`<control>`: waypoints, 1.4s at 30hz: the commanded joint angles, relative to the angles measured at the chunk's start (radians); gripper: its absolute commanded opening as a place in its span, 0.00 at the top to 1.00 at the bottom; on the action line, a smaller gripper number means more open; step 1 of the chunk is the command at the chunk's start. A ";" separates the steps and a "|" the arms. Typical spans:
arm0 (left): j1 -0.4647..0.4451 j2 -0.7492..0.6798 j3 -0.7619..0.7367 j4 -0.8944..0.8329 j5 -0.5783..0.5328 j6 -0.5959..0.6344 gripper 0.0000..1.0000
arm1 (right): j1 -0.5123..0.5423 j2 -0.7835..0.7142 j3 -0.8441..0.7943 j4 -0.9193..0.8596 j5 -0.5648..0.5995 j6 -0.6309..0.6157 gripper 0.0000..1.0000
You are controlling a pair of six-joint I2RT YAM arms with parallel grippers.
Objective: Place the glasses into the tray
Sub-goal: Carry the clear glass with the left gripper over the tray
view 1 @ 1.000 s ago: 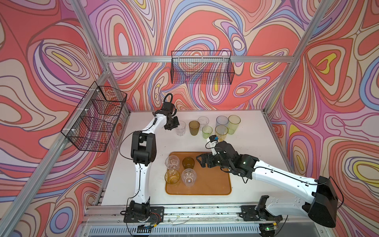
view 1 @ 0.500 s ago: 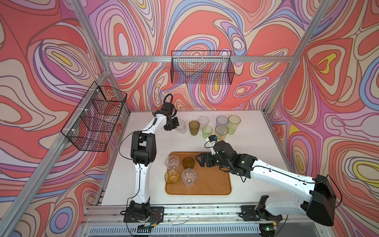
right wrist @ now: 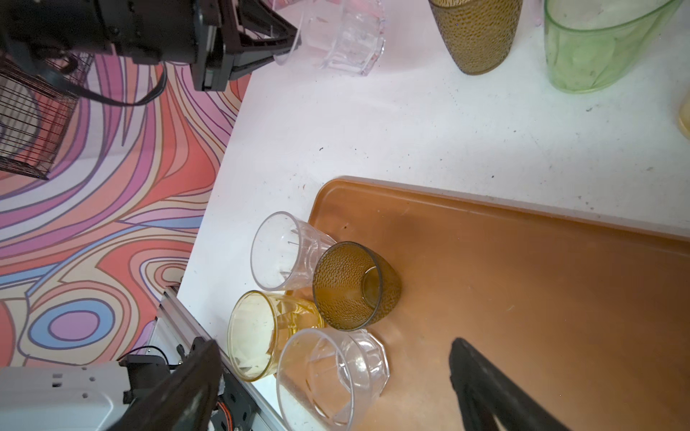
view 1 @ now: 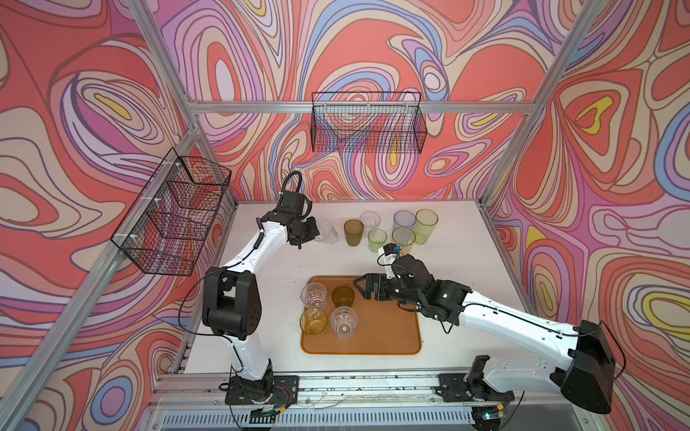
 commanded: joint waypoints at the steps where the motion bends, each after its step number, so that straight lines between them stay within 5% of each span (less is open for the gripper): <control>1: -0.047 -0.098 -0.046 -0.002 -0.048 -0.002 1.00 | -0.006 -0.065 -0.017 0.011 0.031 0.021 0.02; 17: -0.220 -0.469 -0.348 0.012 -0.121 -0.041 1.00 | -0.006 -0.302 -0.098 -0.100 0.097 0.089 0.03; 42: -0.435 -0.643 -0.434 -0.028 -0.156 -0.042 1.00 | -0.006 -0.491 -0.250 -0.195 0.143 0.158 0.03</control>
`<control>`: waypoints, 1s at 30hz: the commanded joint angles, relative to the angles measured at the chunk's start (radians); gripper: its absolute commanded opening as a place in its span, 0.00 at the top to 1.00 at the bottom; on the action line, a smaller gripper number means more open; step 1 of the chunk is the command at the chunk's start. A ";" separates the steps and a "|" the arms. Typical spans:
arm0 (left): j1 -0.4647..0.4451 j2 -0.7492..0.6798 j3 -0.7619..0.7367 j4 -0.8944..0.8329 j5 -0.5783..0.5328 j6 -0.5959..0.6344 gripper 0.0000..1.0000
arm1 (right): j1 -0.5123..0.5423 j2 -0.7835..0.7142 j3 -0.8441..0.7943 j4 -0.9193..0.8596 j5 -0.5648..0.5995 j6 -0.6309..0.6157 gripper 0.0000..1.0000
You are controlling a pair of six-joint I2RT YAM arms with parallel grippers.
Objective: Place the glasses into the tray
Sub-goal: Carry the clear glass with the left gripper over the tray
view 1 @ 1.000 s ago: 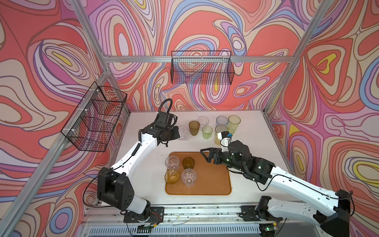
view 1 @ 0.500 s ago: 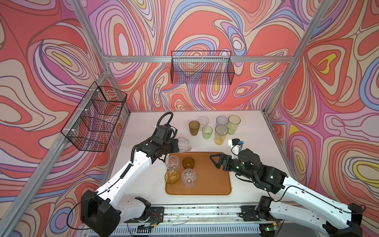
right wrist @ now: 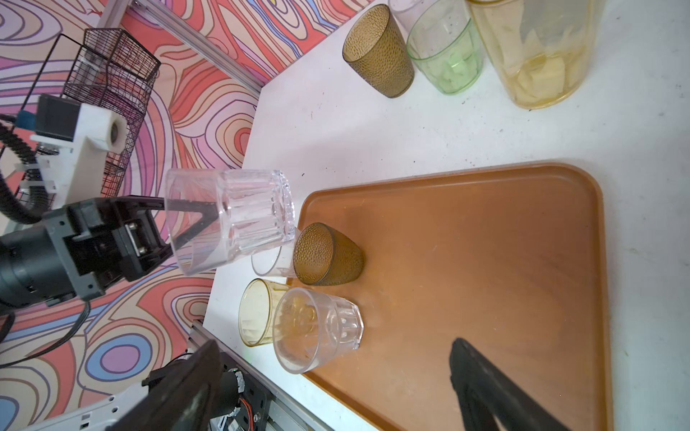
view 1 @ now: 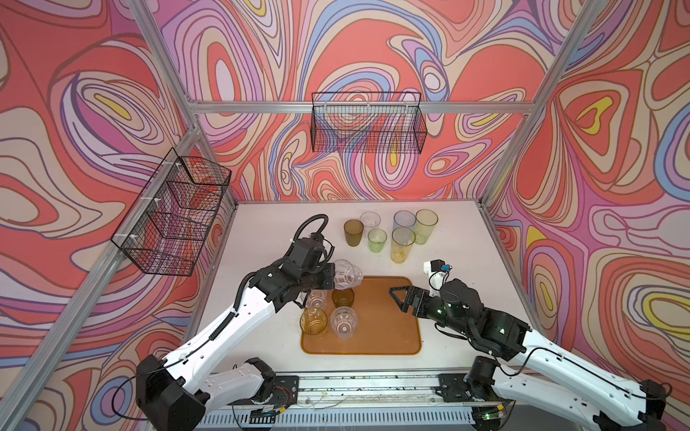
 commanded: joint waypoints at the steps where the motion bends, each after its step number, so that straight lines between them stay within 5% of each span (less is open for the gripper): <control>1: -0.028 -0.050 0.006 -0.013 -0.041 -0.012 1.00 | -0.003 -0.020 -0.024 -0.028 0.015 0.001 0.03; 10: -0.135 -0.033 0.023 -0.034 -0.116 -0.033 1.00 | -0.003 -0.053 -0.150 0.166 -0.082 0.131 0.03; 30: -0.308 0.154 0.107 -0.029 -0.127 -0.028 1.00 | -0.002 -0.210 -0.200 0.038 0.003 0.176 0.03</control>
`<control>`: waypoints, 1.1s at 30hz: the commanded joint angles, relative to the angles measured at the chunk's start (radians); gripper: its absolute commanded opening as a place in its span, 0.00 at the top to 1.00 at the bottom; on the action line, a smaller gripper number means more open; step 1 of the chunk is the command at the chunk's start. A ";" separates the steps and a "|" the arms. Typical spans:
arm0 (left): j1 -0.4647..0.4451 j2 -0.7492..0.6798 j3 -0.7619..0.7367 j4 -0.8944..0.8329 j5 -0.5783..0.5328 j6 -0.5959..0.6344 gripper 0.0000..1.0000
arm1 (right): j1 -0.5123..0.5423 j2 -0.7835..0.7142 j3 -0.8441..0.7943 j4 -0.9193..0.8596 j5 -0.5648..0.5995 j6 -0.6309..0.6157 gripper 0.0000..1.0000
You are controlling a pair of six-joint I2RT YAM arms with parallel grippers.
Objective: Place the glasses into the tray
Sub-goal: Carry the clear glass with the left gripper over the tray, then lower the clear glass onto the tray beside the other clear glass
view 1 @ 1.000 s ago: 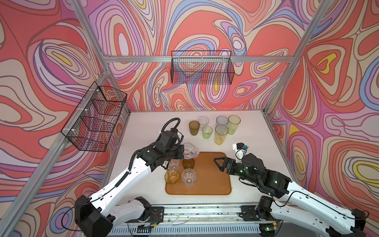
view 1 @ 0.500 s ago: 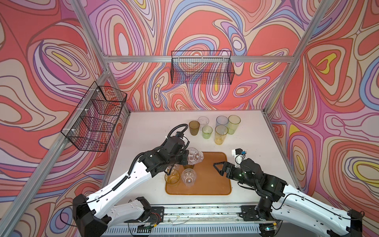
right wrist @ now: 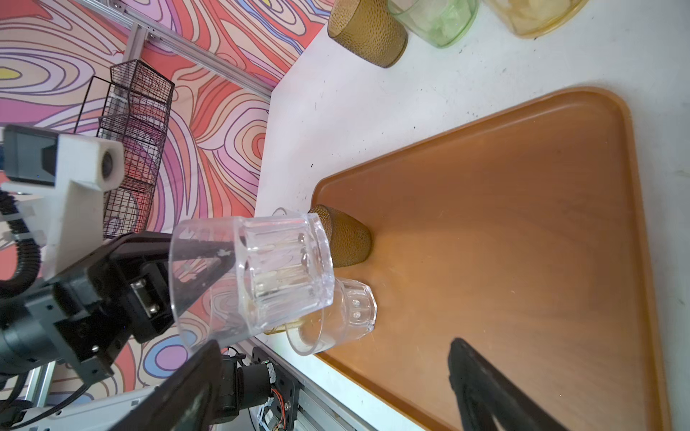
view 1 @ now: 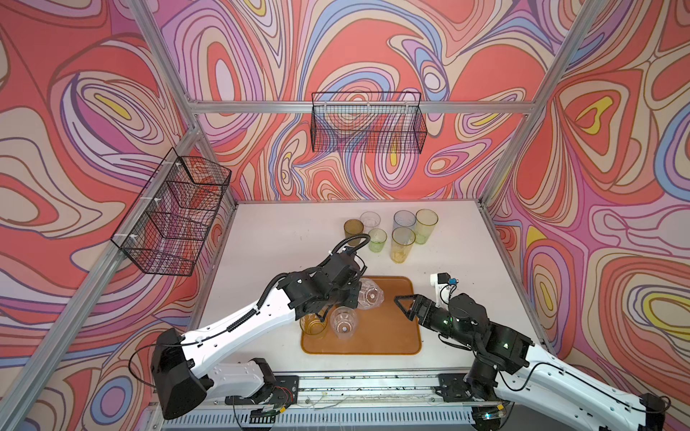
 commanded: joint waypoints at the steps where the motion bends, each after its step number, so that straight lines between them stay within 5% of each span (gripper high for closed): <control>1: -0.017 0.030 0.040 0.010 -0.003 -0.008 1.00 | -0.002 -0.035 -0.001 -0.062 0.042 0.012 0.04; 33: -0.177 0.075 -0.062 -0.038 -0.073 -0.075 1.00 | -0.003 -0.083 0.101 -0.301 0.172 0.060 0.04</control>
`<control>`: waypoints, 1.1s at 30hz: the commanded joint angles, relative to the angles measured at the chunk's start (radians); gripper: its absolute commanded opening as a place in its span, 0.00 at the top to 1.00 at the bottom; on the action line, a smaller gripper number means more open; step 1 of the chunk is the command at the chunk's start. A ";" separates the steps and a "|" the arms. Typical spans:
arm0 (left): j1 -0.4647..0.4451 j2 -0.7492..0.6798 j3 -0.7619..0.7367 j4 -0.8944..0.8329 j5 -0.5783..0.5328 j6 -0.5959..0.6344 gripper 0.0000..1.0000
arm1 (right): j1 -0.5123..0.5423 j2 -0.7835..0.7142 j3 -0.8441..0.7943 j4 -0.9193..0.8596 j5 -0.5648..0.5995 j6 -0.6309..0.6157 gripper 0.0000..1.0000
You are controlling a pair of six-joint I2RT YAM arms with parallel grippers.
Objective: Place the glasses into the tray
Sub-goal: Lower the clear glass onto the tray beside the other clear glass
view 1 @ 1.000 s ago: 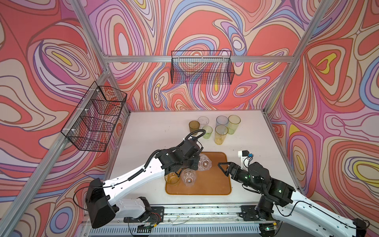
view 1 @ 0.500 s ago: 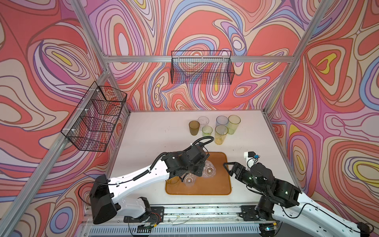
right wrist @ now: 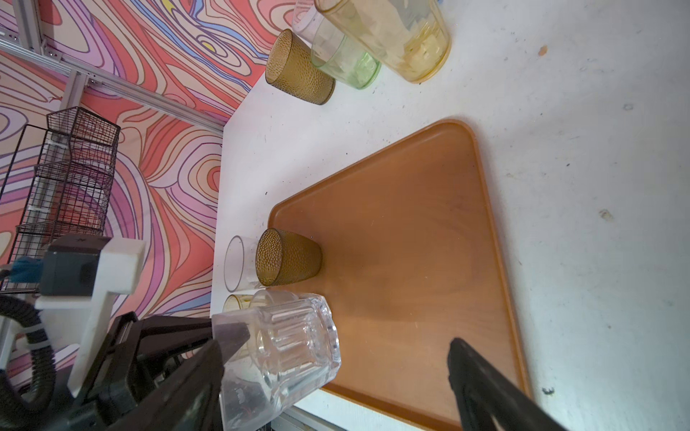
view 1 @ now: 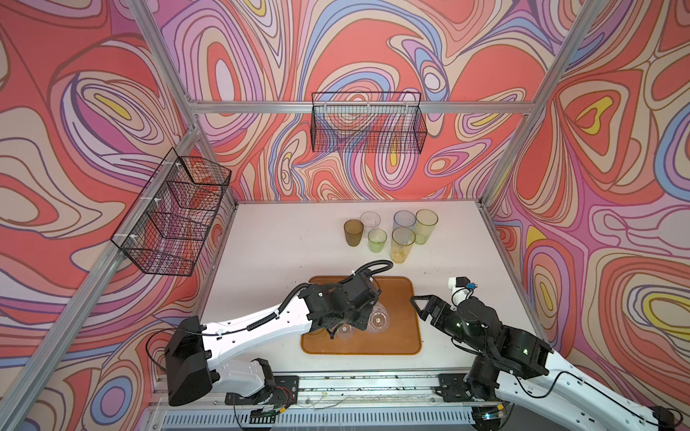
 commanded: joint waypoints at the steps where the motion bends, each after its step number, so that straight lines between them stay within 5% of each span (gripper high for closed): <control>1: -0.017 0.017 -0.007 -0.028 -0.043 -0.022 1.00 | -0.002 -0.009 0.026 -0.023 0.027 0.003 0.04; 33: -0.121 0.205 0.094 -0.119 -0.167 -0.033 1.00 | -0.003 -0.023 0.007 -0.021 0.027 0.003 0.04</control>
